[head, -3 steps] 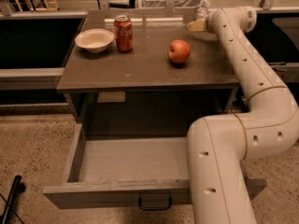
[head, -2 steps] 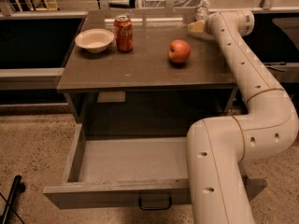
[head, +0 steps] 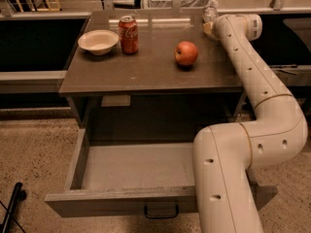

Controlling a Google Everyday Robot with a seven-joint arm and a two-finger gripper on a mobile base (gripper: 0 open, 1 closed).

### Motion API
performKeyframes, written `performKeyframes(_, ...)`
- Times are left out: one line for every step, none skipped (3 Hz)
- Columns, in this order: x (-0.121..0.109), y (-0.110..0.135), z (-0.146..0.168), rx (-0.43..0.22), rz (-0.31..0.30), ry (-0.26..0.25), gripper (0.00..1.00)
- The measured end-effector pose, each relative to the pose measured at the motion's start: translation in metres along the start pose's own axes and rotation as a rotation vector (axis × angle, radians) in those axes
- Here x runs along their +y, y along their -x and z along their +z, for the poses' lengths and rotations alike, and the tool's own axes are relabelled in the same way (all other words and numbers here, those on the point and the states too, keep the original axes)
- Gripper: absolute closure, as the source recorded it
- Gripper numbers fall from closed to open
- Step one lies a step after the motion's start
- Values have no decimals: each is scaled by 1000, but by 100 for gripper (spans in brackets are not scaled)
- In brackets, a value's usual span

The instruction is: Place water bottle into top drawer

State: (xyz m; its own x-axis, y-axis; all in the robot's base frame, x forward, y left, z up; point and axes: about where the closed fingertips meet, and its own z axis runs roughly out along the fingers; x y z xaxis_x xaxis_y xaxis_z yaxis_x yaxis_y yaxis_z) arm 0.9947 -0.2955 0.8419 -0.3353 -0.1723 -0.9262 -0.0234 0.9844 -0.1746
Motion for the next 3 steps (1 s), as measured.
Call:
performKeyframes(3,4,2,-36,-2,20,63)
performKeyframes(9,13,0,-82,-9,66,87)
performKeyframes(18,18,-4,-114,-37,121,100)
